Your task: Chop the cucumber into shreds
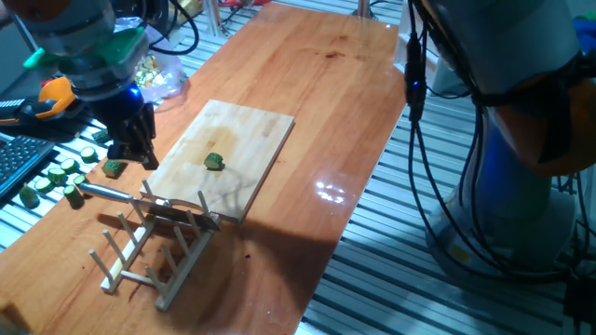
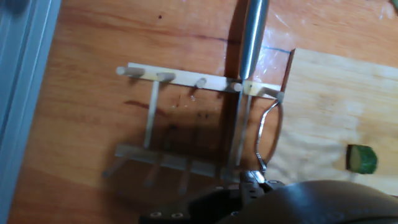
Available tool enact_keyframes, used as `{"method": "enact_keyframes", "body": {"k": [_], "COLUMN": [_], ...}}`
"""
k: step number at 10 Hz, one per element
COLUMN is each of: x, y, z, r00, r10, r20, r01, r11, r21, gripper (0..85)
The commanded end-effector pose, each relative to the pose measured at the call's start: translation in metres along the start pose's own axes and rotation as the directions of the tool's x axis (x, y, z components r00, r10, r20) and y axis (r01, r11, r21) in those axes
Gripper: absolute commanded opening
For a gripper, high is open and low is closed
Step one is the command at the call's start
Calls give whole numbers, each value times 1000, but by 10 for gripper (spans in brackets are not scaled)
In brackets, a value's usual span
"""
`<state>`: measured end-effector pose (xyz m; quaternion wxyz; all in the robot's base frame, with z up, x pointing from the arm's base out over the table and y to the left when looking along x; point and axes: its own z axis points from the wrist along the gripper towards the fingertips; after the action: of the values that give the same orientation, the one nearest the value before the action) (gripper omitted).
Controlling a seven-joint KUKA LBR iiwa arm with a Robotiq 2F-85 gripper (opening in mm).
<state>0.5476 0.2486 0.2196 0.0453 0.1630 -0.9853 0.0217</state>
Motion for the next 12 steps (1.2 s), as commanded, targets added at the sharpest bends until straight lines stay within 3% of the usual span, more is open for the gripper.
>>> {"method": "enact_keyframes", "body": {"k": [1,2,3,7,8,9,11,12], "x": [-2,-9,-14,-22,-24,-26,-27,-29], "y": [3,12,16,6,7,9,8,8], "z": [1,6,13,41,51,60,68,71], "r00": [1000,1000,1000,1000,1000,999,999,999], "r10": [11,15,15,-9,-7,-5,-4,-5], "r20": [-1,-3,-6,14,22,39,42,46], "r01": [-11,-14,-15,8,6,4,2,3], "r11": [999,997,996,999,999,999,999,998], "r21": [41,72,82,40,43,43,39,55], "gripper": [0,170,170,170,340,340,340,340]}}
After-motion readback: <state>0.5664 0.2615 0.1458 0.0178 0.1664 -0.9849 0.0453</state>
